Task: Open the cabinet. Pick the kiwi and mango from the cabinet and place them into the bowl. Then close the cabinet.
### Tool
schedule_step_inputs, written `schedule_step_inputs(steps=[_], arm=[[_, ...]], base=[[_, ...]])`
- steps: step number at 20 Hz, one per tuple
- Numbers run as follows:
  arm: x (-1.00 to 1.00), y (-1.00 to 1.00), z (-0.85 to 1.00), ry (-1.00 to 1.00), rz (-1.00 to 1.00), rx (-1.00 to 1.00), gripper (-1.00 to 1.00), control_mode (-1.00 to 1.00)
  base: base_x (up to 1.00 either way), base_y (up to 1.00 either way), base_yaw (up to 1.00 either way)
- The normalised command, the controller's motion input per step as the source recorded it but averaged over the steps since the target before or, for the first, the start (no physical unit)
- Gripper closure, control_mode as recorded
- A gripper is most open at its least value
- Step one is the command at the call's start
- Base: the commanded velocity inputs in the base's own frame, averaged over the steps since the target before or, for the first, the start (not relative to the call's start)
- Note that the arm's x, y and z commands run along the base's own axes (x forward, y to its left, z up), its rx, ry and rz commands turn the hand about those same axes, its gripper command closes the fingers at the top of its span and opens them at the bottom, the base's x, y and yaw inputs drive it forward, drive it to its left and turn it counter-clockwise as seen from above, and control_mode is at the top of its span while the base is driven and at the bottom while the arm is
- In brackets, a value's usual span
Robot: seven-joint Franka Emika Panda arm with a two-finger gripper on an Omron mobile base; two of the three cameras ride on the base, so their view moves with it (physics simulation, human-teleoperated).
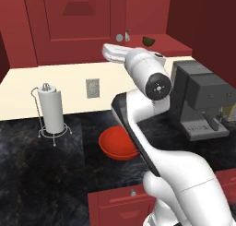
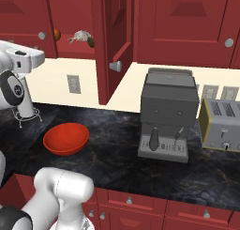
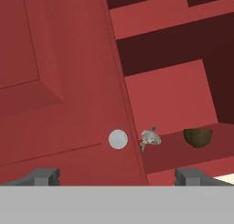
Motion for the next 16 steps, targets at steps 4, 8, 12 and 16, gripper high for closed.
schedule_step_inputs(steps=[4, 8, 12, 16], arm=[[0.61, 0.0, 0.0, 0.0, 0.0, 0.0, -1.0, -1.0], [0.64, 0.09, 0.01, 0.0, -0.02, 0.0, -1.0, -1.0], [0.49, 0.44, 0.09, -0.01, -0.04, 0.0, -1.0, -1.0], [0.51, 0.52, 0.04, -0.02, -0.07, 0.0, -1.0, -1.0]], base=[[0.0, 0.0, 0.0], [0.0, 0.0, 0.0], [0.0, 0.0, 0.0], [0.0, 0.0, 0.0]])
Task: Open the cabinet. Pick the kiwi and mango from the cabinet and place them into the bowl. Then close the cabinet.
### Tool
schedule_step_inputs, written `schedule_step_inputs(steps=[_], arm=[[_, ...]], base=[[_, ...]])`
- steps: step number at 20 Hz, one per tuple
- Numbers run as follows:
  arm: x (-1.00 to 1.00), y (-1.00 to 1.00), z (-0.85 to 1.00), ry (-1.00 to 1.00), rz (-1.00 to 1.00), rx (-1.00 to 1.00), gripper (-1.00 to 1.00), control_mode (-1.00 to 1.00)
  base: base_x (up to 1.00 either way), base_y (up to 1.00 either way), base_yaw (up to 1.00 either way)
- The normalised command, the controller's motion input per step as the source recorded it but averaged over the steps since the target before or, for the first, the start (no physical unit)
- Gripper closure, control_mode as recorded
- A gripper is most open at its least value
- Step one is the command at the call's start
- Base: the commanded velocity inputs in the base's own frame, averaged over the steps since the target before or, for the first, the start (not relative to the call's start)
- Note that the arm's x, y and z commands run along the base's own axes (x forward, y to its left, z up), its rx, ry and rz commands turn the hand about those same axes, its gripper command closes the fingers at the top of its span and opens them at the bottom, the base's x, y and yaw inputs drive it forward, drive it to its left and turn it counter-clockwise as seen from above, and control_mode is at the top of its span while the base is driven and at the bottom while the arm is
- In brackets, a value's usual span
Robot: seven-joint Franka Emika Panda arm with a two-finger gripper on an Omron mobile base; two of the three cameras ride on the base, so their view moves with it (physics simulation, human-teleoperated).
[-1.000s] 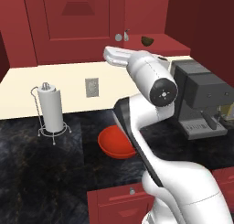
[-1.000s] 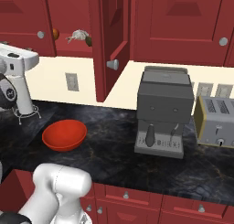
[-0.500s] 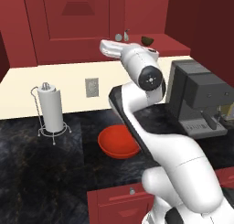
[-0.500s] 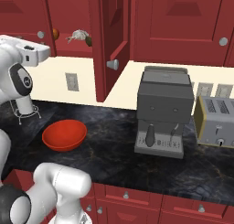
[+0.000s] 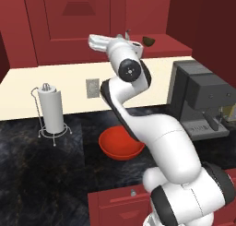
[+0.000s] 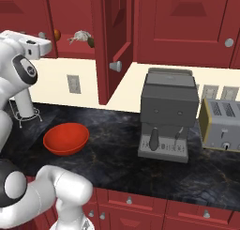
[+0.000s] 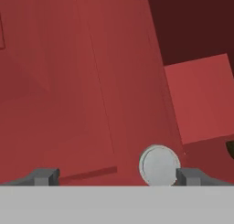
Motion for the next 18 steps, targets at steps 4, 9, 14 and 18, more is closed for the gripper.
schedule_step_inputs(steps=[4, 9, 14, 18], arm=[[0.51, 0.05, 0.01, 0.0, -0.13, 0.0, -1.0, -1.0], [0.4, 0.0, 0.0, 0.0, -0.1, 0.0, -1.0, -1.0], [-0.1, 0.0, 0.0, 0.01, -0.01, 0.0, -1.0, -1.0], [0.0, 0.0, 0.0, 0.01, 0.0, 0.0, -1.0, -1.0]], base=[[0.0, 0.0, 0.0], [0.0, 0.0, 0.0], [0.0, 0.0, 0.0], [0.0, 0.0, 0.0]])
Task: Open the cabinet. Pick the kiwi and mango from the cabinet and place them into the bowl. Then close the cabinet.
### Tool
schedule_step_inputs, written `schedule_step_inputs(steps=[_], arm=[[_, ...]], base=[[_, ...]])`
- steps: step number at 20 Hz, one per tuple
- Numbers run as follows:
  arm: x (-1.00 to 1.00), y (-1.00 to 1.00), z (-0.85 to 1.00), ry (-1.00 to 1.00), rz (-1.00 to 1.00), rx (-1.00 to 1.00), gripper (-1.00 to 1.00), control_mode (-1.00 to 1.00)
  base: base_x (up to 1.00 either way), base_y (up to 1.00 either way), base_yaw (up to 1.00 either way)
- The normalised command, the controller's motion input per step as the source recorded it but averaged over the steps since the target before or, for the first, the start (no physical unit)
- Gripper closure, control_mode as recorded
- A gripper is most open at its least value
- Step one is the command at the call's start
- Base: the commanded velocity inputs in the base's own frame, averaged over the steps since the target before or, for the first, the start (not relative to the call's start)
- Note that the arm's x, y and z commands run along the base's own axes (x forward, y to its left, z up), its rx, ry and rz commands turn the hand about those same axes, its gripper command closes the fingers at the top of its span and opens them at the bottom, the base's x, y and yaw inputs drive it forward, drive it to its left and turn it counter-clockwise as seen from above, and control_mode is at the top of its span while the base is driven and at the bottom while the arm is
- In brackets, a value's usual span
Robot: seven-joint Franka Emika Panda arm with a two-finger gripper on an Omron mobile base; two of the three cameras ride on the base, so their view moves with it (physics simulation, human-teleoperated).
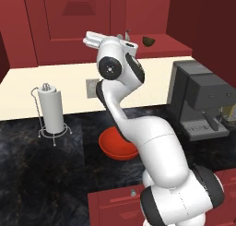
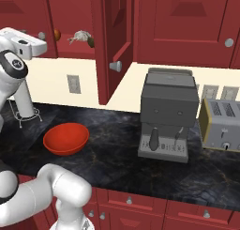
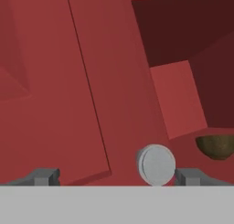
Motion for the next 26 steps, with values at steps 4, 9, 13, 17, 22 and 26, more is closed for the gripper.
schedule_step_inputs(steps=[4, 9, 13, 17, 22, 26], arm=[[-0.02, -0.29, 0.0, 0.0, -0.05, 0.0, -1.0, -1.0], [-0.08, -0.24, 0.0, -0.01, -0.05, 0.0, -1.0, -1.0], [0.0, 0.0, 0.0, 0.0, 0.0, 0.0, -1.0, -1.0], [0.12, 0.0, 0.0, 0.0, 0.0, 0.0, -1.0, -1.0], [0.47, 0.0, -0.09, 0.0, -0.04, 0.0, -1.0, -1.0], [0.61, 0.0, -0.36, 0.0, -0.06, -0.08, -1.0, -1.0]], base=[[0.0, 0.0, 0.0], [0.0, 0.0, 0.0], [0.0, 0.0, 0.0], [0.0, 0.0, 0.0], [0.0, 0.0, 0.0], [0.0, 0.0, 0.0]])
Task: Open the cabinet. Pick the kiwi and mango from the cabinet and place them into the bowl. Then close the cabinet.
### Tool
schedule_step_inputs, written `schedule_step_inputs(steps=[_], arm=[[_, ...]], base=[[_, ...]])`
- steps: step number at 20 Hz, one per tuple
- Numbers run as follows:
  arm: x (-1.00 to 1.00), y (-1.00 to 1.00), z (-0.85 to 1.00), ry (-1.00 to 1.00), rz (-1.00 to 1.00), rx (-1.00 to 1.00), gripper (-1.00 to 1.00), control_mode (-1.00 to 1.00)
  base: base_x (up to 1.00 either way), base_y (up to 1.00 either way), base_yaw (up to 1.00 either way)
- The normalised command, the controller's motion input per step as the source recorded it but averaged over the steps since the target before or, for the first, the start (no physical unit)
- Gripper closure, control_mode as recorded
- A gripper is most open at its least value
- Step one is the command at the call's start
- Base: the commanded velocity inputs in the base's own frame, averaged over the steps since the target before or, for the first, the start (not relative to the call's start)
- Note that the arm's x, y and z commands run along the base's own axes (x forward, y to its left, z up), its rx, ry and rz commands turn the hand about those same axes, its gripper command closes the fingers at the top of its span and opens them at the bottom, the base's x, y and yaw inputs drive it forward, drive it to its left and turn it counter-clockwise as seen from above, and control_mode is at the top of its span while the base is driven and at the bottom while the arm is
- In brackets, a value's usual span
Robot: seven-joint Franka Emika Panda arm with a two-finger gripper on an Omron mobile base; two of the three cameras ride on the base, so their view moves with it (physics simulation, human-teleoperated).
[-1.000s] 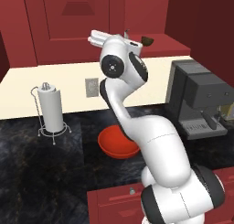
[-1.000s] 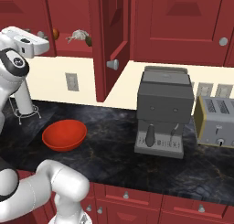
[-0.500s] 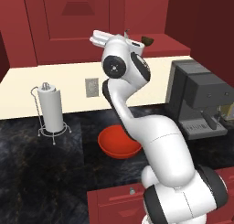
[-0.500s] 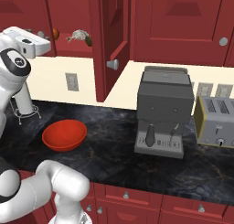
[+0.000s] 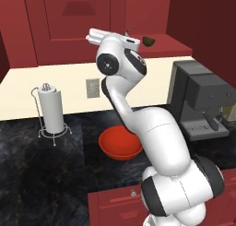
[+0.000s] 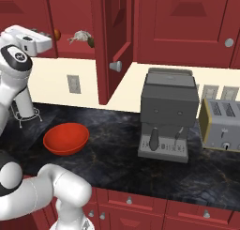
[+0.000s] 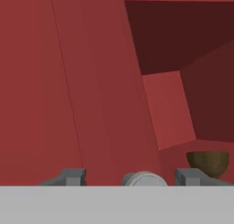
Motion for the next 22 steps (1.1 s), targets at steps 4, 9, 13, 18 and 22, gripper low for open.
schedule_step_inputs(steps=[4, 9, 13, 18, 22], arm=[[0.27, 0.0, -0.37, 0.0, -0.03, -0.11, 1.0, -1.0], [0.0, 0.0, 0.0, 0.0, 0.0, 0.0, 1.0, -1.0], [0.0, 0.0, 0.0, 0.0, 0.0, 0.0, 1.0, -1.0], [-0.25, 0.0, 0.0, -0.01, 0.0, 0.0, 1.0, -1.0], [-0.43, 0.11, 0.0, 0.0, 0.0, 0.0, 1.0, -1.0]], base=[[0.0, 0.0, 0.0], [0.0, 0.0, 0.0], [0.0, 0.0, 0.0], [0.0, 0.0, 0.0], [0.0, 0.0, 0.0]])
